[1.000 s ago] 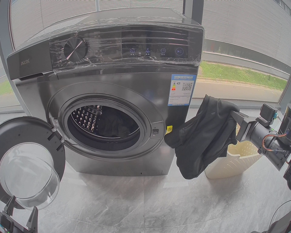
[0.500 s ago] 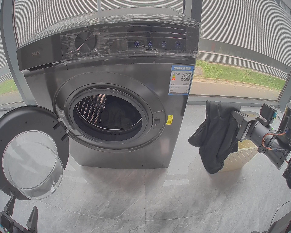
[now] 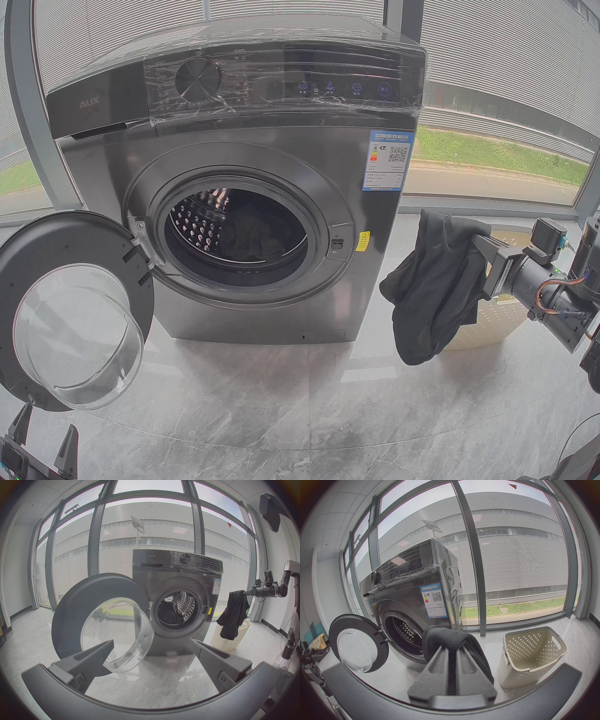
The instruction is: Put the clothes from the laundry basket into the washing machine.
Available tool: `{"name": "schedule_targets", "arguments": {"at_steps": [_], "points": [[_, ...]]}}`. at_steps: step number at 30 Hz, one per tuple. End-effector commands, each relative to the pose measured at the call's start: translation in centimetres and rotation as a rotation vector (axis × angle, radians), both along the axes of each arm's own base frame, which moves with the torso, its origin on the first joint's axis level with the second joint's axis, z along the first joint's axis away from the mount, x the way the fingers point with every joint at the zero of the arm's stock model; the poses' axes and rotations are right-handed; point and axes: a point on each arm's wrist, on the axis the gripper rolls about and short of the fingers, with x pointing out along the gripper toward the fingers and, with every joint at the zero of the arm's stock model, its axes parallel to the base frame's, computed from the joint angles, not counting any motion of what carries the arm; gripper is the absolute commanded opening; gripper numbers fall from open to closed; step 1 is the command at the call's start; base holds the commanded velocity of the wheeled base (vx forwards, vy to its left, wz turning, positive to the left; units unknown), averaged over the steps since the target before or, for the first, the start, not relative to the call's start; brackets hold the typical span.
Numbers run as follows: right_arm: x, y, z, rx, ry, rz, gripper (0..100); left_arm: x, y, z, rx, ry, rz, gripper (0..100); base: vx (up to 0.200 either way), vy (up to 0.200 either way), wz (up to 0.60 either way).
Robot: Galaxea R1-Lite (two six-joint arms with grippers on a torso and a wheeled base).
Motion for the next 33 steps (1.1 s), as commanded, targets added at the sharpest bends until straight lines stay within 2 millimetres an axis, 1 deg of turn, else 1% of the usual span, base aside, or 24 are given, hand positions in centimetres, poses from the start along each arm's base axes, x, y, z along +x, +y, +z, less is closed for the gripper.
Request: {"name": "schedule_targets", "arguments": {"at_steps": [1, 10, 20, 24, 27, 28, 29, 31, 33], "points": [[-0.1, 0.0, -0.1, -0.001, 0.002, 0.004, 0, 0.0, 0.0, -0.5, 0.000, 0.003, 0.001, 100, 0.000, 0.200, 0.00], [-0.2, 0.1, -0.5, -0.008, 0.015, 0.023, 0, 0.0, 0.0, -0.5, 0.000, 0.003, 0.001, 100, 0.000, 0.200, 0.00], [-0.5, 0.5, -0.8, -0.013, 0.024, 0.050, 0, 0.0, 0.0, -0.5, 0.000, 0.004, 0.001, 100, 0.000, 0.000, 0.00], [-0.9, 0.7, -0.9, -0.015, 0.028, 0.073, 0, 0.0, 0.0, -0.5, 0.000, 0.003, 0.002, 100, 0.000, 0.000, 0.00], [-2.2, 1.3, -1.0, -0.016, 0.026, 0.153, 0, 0.0, 0.0, -0.5, 0.003, 0.003, 0.004, 100, 0.000, 0.000, 0.00], [-2.2, 1.3, -1.0, -0.016, 0.026, 0.153, 0, 0.0, 0.0, -0.5, 0.006, 0.003, 0.007, 100, 0.000, 0.000, 0.00], [-3.1, 1.4, -0.5, -0.006, 0.009, 0.210, 0, 0.0, 0.0, -0.5, 0.012, 0.003, 0.008, 100, 0.000, 0.000, 0.00], [-3.0, 1.6, -0.7, -0.020, 0.013, 0.240, 0, 0.0, 0.0, -0.5, 0.050, 0.003, 0.001, 100, 0.000, 0.000, 0.00], [-2.9, 2.2, -0.9, -0.029, 0.017, 0.280, 0, 0.0, 0.0, -0.5, 0.061, 0.003, -0.002, 100, 0.000, 0.000, 0.00]]}}
